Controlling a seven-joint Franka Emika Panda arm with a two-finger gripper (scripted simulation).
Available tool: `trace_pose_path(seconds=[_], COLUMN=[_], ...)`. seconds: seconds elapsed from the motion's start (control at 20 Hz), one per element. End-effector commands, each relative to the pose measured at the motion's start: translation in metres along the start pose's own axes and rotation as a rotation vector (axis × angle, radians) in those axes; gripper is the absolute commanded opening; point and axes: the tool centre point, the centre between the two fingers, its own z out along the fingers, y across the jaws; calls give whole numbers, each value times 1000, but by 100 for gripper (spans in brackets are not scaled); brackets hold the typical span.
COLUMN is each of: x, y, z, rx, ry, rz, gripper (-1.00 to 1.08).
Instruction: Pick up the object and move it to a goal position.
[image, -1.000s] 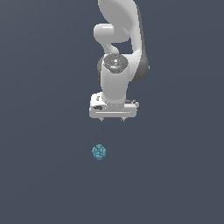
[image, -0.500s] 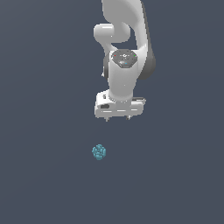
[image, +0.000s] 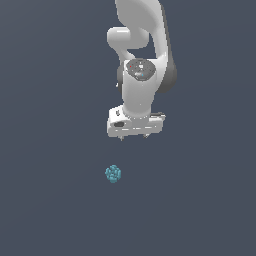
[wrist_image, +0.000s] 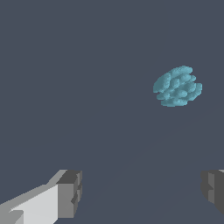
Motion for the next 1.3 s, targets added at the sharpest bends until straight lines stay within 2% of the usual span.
trace_pose_path(seconds=[0.0,0.45,1.25], x=[4,30,79], y=[3,24,80], z=[3,19,67], rx=[0,0,9], ry=[0,3,15], rz=[-22,-161,-481], gripper=[100,100,100])
